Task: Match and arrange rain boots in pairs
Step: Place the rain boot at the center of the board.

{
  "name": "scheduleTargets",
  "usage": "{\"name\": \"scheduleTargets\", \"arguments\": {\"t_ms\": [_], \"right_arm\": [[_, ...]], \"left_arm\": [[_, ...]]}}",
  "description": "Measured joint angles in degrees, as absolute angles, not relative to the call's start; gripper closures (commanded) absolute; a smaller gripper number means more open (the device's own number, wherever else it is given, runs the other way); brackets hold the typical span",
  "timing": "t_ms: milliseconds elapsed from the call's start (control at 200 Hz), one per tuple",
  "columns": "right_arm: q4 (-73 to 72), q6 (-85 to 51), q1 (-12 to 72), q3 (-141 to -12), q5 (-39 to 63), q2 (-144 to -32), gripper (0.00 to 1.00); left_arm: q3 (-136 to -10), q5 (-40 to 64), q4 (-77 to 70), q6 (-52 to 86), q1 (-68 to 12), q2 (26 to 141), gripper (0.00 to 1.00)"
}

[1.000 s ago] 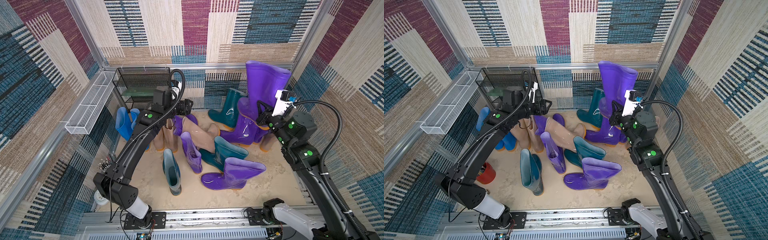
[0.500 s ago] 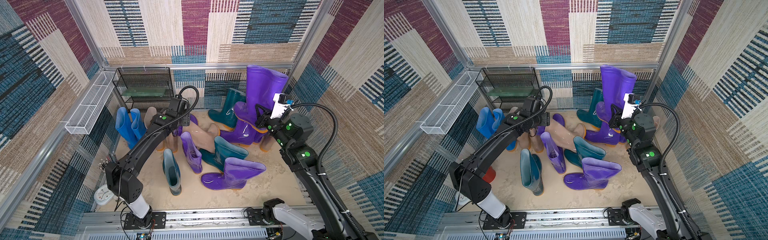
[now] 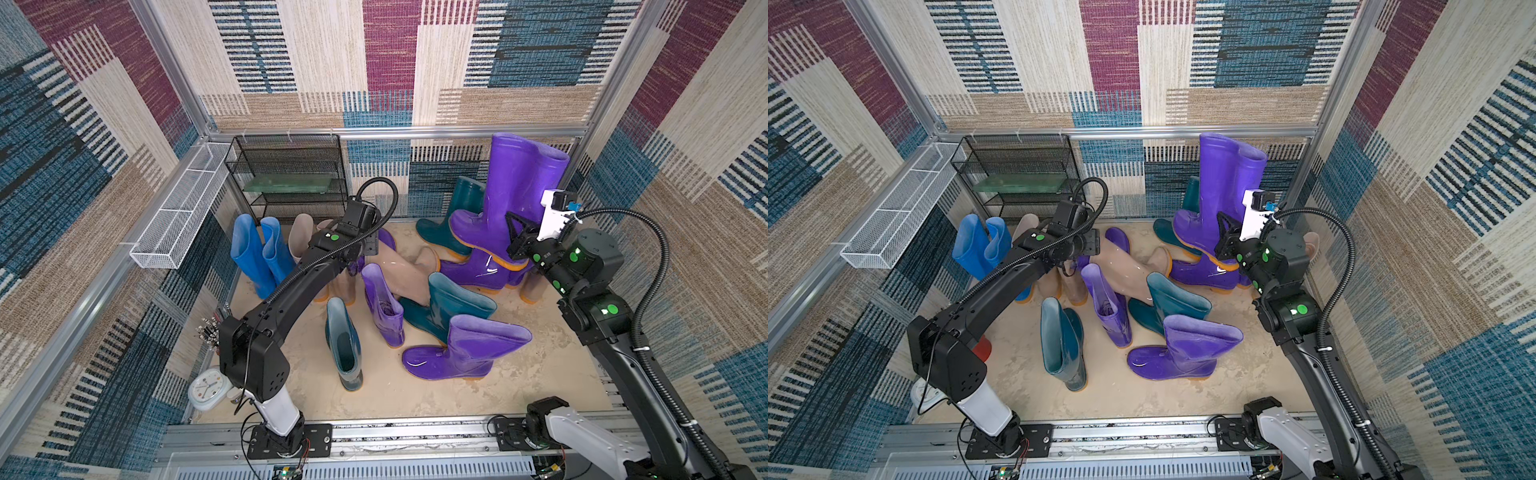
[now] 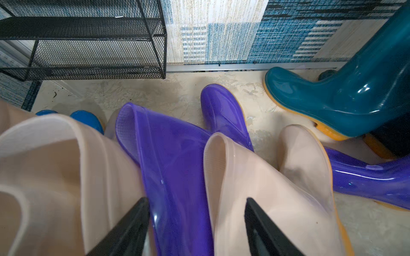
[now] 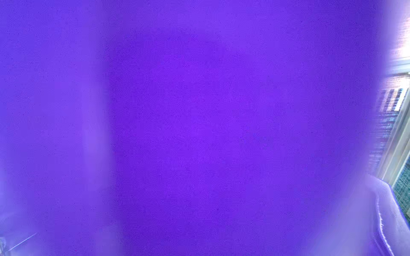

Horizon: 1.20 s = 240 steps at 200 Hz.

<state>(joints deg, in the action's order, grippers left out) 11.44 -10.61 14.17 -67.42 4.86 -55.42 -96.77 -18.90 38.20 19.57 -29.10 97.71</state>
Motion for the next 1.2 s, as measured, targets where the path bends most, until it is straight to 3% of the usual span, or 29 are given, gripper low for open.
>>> {"name": "scheduleTargets", "arguments": {"t_ms": [285,766,1202], "right_arm": [[11.4,-10.6,14.1,-67.1,5.6,-55.4,1.0],[4.1,-5.9,16.3,-60.6,8.3,-54.4,1.0],[4.2,-5.7,16.4,-61.2,7.3,-54.2,1.0]], "left_arm": [[-98.5,-16.4,38.2,19.6,-30.3,97.1,0.3],[-94.5,-21.3,38.3,19.7,-30.2,96.5,0.32],[-92.5,-17.2,34.9,20.4,-30.2,97.0,0.43]]}}
